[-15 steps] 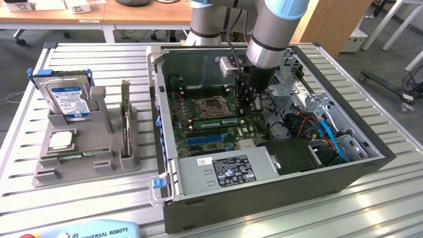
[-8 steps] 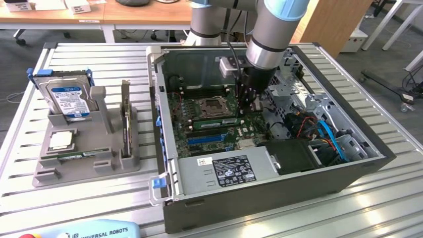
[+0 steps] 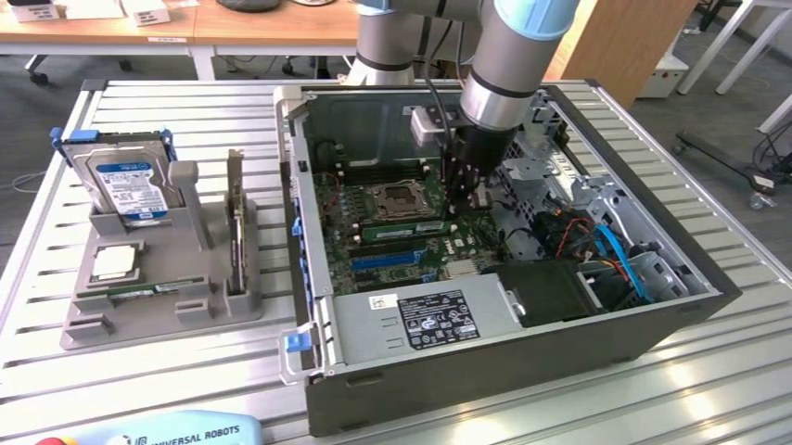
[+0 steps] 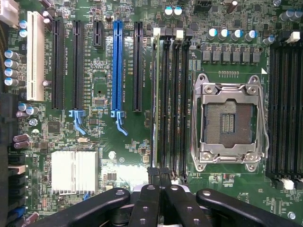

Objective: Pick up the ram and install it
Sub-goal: 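Press down the ram until it locks into place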

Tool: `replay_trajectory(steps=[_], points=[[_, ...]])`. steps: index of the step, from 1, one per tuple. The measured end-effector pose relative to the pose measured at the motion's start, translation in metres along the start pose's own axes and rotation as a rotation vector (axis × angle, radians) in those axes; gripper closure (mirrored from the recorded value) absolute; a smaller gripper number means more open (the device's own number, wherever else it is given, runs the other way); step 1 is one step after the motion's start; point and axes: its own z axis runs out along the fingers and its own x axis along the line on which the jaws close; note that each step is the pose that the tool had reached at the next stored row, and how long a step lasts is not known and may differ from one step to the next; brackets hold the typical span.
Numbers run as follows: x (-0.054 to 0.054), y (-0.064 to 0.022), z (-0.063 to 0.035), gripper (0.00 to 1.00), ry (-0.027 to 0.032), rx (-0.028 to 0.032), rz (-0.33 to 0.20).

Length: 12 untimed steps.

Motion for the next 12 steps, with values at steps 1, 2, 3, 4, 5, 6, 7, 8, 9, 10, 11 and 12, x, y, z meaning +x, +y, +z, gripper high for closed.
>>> replay_trajectory(steps=[1,2,3,4,5,6,7,8,9,10,11,12], points=[[0.0,0.0,0.0002,0.9,0.0002,0.0,0.0],[0.0,0.0,0.0004,0.9,0.0002,0.0,0.0],[0.0,0.0,0.0006,0.9,0.0001,0.0,0.0],[0.0,0.0,0.0007,0.9,0.0002,-0.0001,0.0],[0.0,0.0,0.001,0.9,0.0002,-0.0001,0.0],[0.0,0.0,0.001,0.9,0.0002,-0.0001,0.0],[0.0,0.0,0.0011,0.9,0.0001,0.0,0.0],[0.0,0.0,0.0011,0.9,0.0002,-0.0001,0.0],[0.0,0.0,0.0013,0.9,0.0,0.0,0.0],[0.0,-0.0001,0.0016,0.9,0.0,0.0,0.0],[0.0,-0.0001,0.0017,0.9,0.0002,-0.0001,0.0],[0.0,-0.0001,0.002,0.9,0.0001,0.0,0.0]])
